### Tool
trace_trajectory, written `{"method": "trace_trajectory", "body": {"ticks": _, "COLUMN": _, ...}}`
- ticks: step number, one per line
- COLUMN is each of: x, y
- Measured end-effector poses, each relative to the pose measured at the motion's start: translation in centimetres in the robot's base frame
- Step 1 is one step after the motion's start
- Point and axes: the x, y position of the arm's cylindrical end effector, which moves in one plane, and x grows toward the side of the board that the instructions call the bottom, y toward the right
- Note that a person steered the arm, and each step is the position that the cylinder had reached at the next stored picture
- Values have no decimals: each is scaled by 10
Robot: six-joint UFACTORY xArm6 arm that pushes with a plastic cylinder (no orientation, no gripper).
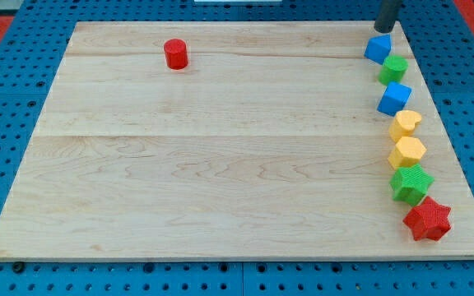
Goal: Move blue triangle down and left a bit
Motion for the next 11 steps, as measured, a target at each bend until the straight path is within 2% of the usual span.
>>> {"method": "trace_trajectory", "body": {"ticks": 2, "x": 82, "y": 0}}
{"method": "trace_trajectory", "body": {"ticks": 3, "x": 90, "y": 0}}
{"method": "trace_trajectory", "body": {"ticks": 5, "x": 91, "y": -1}}
{"method": "trace_trajectory", "body": {"ticks": 7, "x": 35, "y": 15}}
{"method": "trace_trajectory", "body": {"ticks": 8, "x": 33, "y": -23}}
{"method": "trace_trajectory", "body": {"ticks": 10, "x": 51, "y": -42}}
{"method": "trace_trajectory", "body": {"ticks": 11, "x": 79, "y": -82}}
